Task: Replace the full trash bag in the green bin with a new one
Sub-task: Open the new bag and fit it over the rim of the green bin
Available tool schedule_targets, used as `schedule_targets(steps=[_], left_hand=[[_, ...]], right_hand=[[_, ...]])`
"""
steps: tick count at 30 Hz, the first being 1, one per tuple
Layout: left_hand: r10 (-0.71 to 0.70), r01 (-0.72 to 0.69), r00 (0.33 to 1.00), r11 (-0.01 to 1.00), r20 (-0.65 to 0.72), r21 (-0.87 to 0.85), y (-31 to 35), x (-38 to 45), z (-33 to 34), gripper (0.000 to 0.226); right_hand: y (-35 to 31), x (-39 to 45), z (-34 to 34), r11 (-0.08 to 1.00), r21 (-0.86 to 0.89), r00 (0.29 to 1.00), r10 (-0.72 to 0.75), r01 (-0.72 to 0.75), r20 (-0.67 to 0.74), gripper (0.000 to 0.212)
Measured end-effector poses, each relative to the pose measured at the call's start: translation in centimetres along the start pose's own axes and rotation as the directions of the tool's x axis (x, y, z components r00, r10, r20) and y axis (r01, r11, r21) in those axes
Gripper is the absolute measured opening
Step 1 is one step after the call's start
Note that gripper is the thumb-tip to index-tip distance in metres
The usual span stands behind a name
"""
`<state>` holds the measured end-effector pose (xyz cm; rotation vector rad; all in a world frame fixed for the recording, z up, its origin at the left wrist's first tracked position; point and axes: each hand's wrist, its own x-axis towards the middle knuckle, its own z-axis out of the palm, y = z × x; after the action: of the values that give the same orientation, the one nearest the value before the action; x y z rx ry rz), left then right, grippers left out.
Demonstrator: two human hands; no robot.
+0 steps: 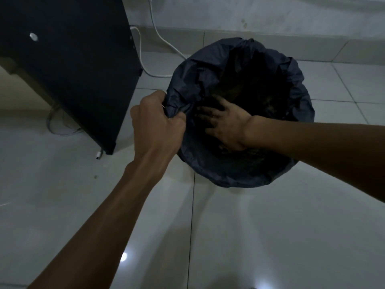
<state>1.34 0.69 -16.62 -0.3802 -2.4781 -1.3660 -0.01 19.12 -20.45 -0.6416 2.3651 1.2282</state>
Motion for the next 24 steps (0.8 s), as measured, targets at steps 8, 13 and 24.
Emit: schedule_targets(steps=[8,13,24], left_hand=[[0.006,-0.006,1.000,1.000,-0.022,0.020,0.2,-0.2,-0.3,0.038],[-0.099,0.097,0.994,0.994,-0.052,-0.045,-0.7,0.8,-0.6,0.030],[-0.513,0.497,0.857,0.796,0.051,-0.345,-1.3,4.6,0.6,0.029]], right_hand=[[2.0,0.8,0.1,0.975,0.211,0.998,0.061,-0.064,0.024,0.070],[2.5,-1.2,-2.0,0.848,0.528,0.975,0.069,0.055,-0.212,0.059],[3.3,-7.9,-2.3,0.229,0.970,0.407,0.895,-0.075,-0.180,0.054]])
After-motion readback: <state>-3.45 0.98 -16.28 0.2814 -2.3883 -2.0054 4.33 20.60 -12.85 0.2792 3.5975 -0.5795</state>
